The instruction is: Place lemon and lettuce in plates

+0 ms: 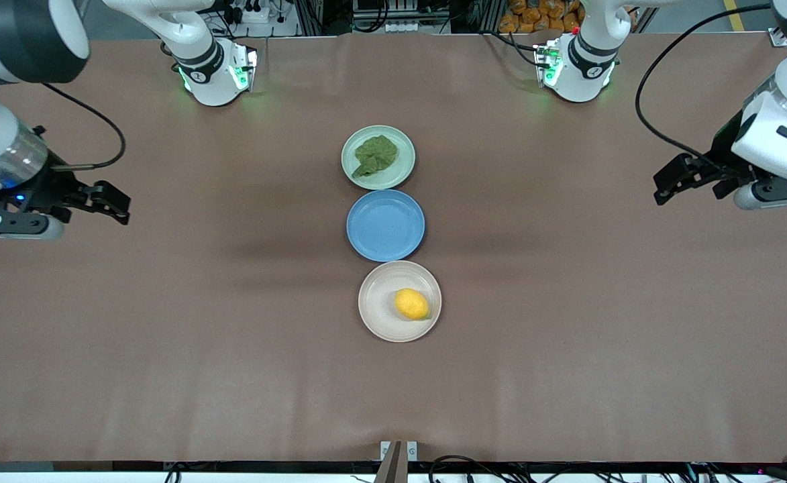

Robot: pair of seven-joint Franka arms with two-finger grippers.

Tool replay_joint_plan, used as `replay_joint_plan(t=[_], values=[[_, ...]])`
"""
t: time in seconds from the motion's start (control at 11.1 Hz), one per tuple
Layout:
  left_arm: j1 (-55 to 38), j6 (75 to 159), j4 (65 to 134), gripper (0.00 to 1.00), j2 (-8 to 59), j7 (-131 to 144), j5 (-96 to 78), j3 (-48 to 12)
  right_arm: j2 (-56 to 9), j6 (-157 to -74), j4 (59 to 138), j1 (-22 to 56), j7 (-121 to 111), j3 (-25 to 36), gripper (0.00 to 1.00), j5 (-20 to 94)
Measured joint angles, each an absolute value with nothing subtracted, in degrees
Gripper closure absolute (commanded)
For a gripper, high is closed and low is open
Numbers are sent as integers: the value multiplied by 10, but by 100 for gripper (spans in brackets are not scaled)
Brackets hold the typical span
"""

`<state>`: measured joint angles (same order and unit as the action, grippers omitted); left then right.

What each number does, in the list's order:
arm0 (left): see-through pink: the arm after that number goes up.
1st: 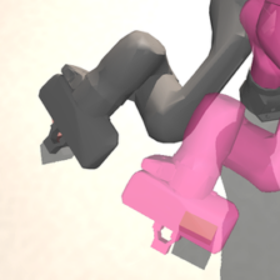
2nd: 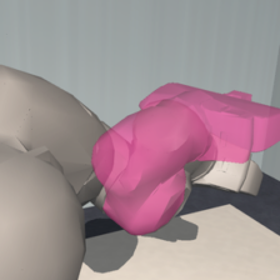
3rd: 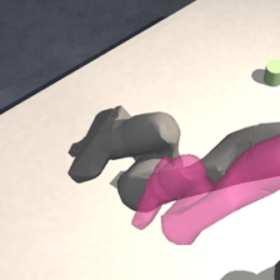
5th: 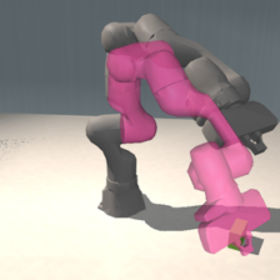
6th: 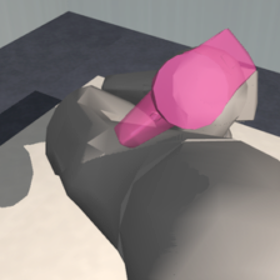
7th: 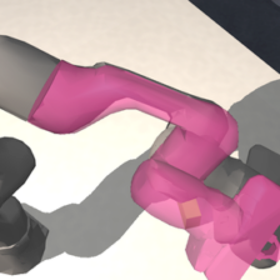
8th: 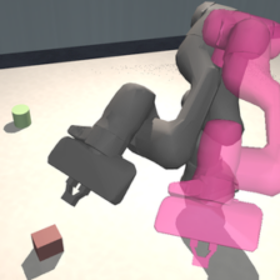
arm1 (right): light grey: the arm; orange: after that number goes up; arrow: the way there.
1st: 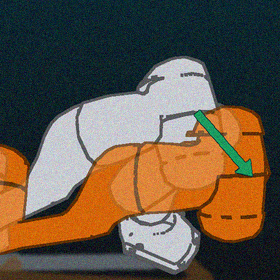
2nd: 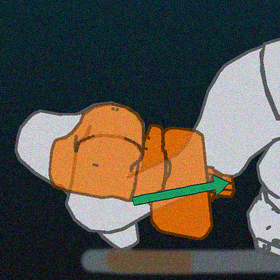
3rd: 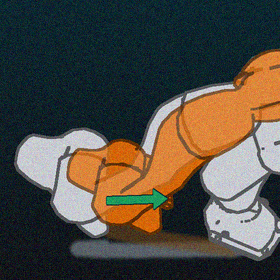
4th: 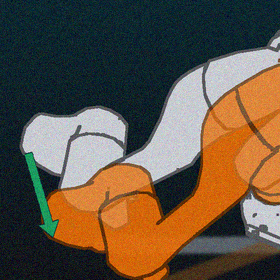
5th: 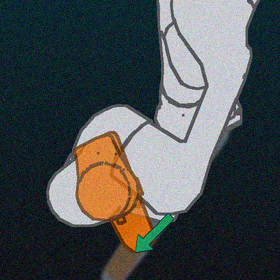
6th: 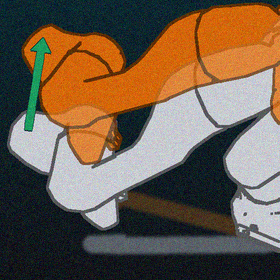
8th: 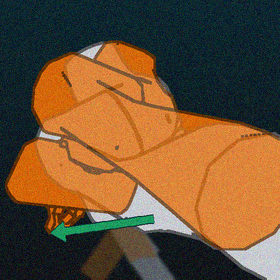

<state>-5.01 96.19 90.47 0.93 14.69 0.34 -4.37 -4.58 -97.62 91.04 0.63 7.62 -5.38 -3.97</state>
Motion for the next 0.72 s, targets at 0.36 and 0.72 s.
replay_joint_plan(t=[0.36,0.72], values=[[-49,926,897,0,10,113,4,-44,-18,-942,907,5,22,-3,0,-4],[-50,924,896,0,10,112,10,-56,-3,-925,907,6,13,4,0,-2]])
